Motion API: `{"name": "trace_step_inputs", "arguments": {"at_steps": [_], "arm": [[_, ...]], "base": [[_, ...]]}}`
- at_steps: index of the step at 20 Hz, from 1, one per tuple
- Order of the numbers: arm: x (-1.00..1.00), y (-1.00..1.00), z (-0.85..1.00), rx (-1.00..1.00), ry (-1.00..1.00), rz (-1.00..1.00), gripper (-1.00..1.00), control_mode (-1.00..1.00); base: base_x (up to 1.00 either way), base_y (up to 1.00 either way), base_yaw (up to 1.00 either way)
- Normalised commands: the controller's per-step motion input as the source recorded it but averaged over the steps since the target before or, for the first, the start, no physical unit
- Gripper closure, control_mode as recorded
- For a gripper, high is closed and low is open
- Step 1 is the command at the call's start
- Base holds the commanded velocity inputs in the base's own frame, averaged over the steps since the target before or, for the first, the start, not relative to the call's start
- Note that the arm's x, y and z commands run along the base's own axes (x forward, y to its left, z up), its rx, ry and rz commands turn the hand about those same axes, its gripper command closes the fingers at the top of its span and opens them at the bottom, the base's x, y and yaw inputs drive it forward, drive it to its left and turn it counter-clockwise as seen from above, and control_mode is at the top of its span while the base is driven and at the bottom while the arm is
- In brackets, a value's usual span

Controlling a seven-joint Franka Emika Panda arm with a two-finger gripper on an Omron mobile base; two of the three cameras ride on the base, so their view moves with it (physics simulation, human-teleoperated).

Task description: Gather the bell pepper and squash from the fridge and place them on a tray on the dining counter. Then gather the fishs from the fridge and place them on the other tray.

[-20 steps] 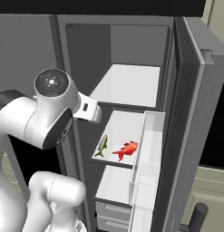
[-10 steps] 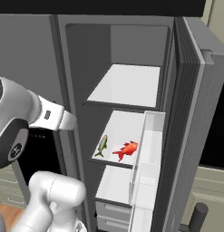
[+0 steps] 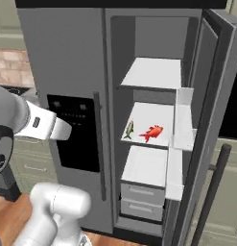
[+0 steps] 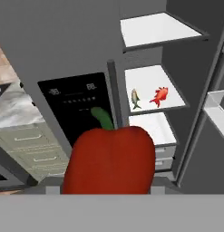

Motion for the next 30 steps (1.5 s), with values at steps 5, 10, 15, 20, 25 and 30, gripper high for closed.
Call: {"name": "trace_step_inputs", "arguments": {"at_steps": [5,10,15,20,25,30], "arm": [[0.00,0.00,0.00,0.00,0.00,0.00,1.00,1.00],[0.00,0.00,0.00,0.00,0.00,0.00,1.00,1.00],[0.00,0.00,0.00,0.00,0.00,0.00,1.00,1.00],[0.00,0.00,0.00,0.00,0.00,0.00,1.00,1.00],[0.00,0.00,0.00,0.00,0.00,0.00,1.00,1.00],[0.00,0.00,0.00,0.00,0.00,0.00,1.00,1.00]], "base": [[-0.94,0.94,-0.01],[-0.93,1.00,-0.05],[-0.93,1.00,-0.01],[-0.75,1.00,-0.01],[-0.15,1.00,-0.08],[0.55,0.51,0.62]]}}
